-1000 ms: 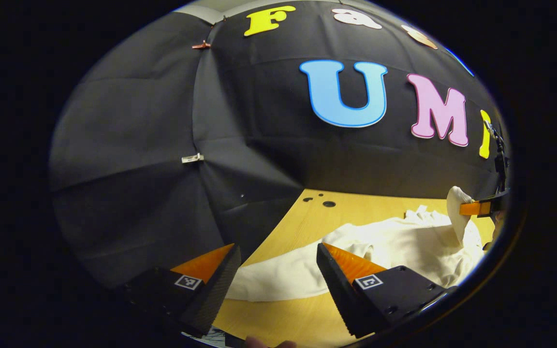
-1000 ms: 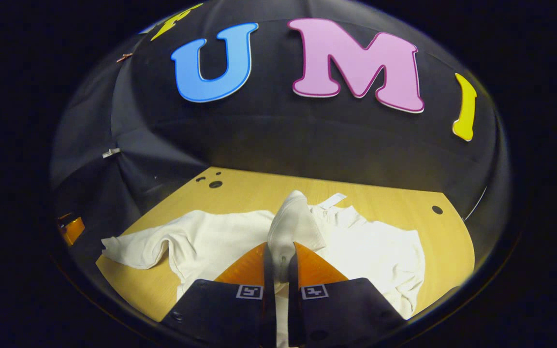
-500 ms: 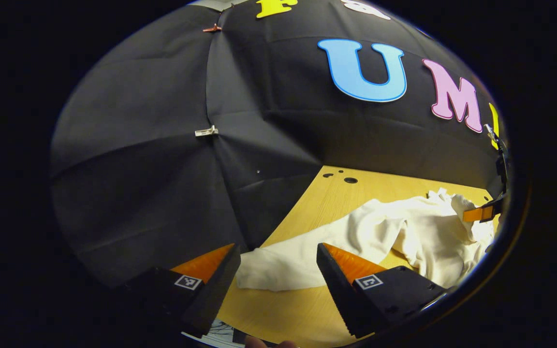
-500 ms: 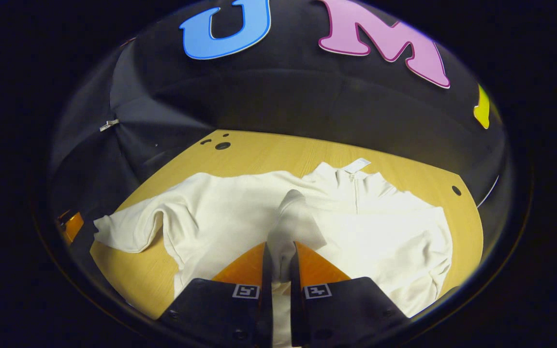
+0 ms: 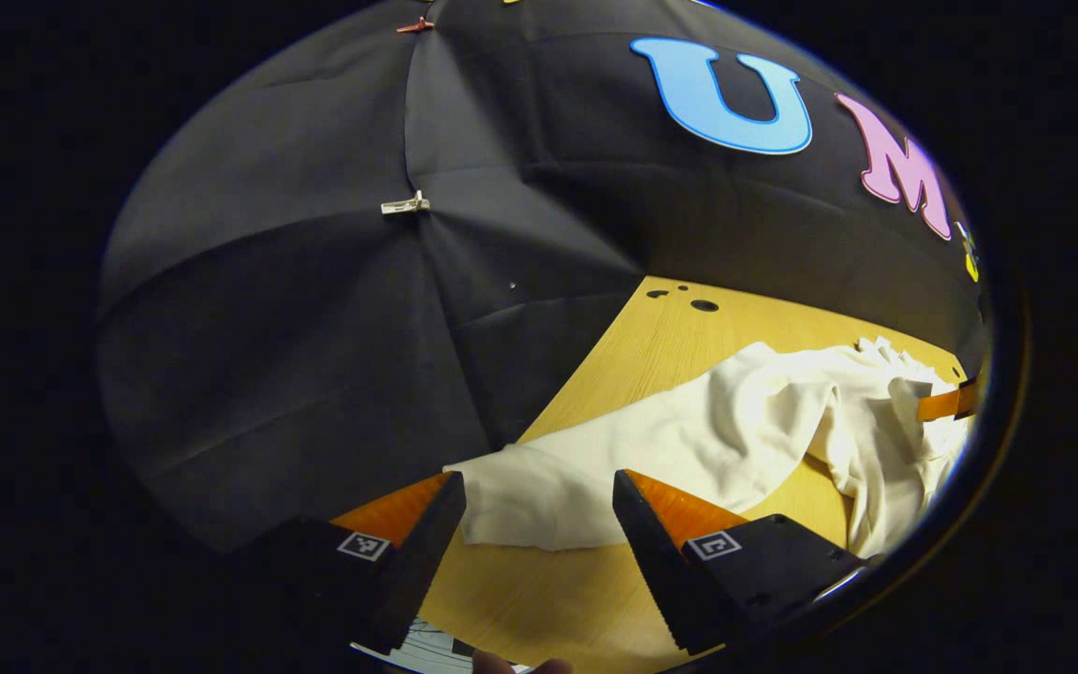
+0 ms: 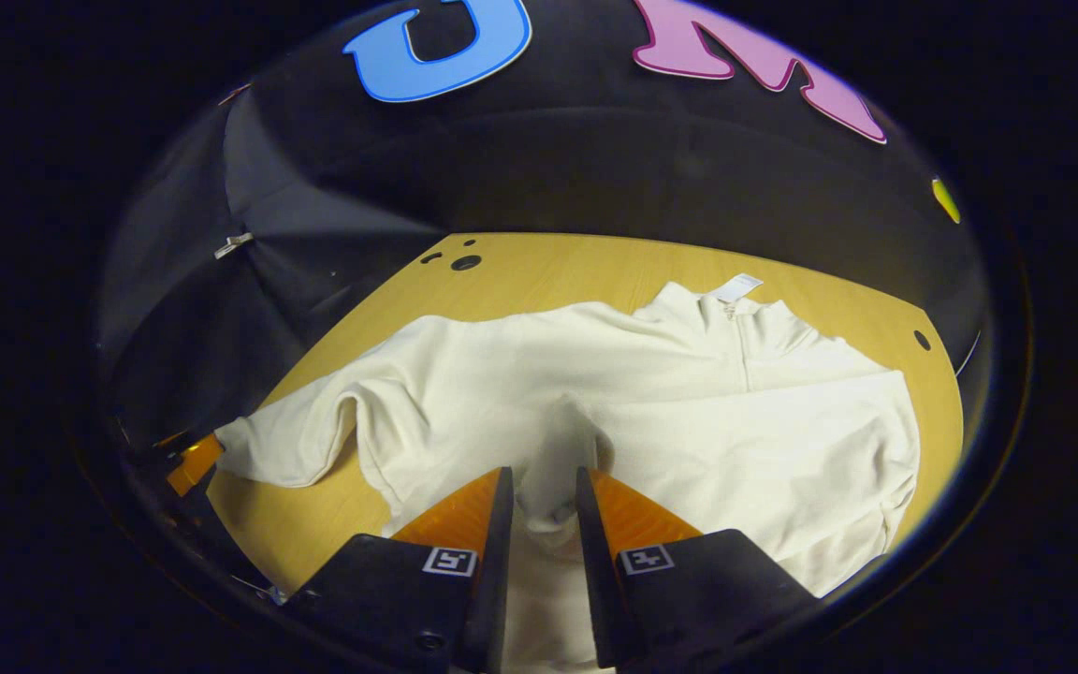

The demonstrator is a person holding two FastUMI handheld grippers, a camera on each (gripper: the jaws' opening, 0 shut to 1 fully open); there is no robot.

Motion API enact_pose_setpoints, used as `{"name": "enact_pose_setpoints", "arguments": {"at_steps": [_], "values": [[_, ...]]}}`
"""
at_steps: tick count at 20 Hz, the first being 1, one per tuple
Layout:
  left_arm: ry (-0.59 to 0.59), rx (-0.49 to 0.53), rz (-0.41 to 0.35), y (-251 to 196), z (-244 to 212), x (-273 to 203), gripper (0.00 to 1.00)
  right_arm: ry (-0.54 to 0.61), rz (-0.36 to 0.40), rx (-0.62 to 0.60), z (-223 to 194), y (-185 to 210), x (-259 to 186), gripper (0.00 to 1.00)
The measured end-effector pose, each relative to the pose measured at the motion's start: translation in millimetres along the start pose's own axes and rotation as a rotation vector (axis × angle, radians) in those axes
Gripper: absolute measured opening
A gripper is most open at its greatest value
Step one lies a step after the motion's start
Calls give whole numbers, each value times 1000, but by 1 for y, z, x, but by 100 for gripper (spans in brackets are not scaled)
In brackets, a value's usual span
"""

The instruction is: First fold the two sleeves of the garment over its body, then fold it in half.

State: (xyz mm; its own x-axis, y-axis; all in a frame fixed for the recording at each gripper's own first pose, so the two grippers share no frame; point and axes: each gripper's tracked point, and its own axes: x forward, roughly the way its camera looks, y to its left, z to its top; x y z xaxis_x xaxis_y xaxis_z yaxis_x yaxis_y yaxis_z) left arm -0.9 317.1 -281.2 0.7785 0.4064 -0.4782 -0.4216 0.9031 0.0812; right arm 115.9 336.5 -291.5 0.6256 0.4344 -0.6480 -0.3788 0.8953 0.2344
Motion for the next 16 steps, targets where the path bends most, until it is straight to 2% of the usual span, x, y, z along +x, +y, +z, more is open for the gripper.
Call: {"name": "enact_pose_setpoints", "arguments": {"at_steps": [2,3,5,6,7,8,9,13,14,15,16], "values": [[24,7,1,2,-7,7,99,5,24,-6,-2,9,-3,44],[35,9,3,3,-12,11,99,6,42,0,-3,14,-5,38],[63,1,18,6,-20,17,99,-4,64,10,-1,20,-14,47],[78,-10,22,6,-23,18,99,-14,72,12,1,20,-19,70],[93,-17,28,6,-27,20,99,-23,77,13,2,19,-25,60],[105,-18,34,7,-30,22,99,-31,72,16,2,15,-33,80],[114,-15,37,9,-33,24,99,-43,66,22,4,10,-41,85],[147,10,47,10,-40,30,99,-92,18,50,4,-17,-75,87],[161,10,47,9,-43,32,99,-101,3,58,1,-24,-84,95],[177,9,49,9,-47,34,99,-111,-22,60,0,-34,-92,87],[173,5,45,8,-46,33,100,-117,-45,60,-3,-45,-100,87]]}}
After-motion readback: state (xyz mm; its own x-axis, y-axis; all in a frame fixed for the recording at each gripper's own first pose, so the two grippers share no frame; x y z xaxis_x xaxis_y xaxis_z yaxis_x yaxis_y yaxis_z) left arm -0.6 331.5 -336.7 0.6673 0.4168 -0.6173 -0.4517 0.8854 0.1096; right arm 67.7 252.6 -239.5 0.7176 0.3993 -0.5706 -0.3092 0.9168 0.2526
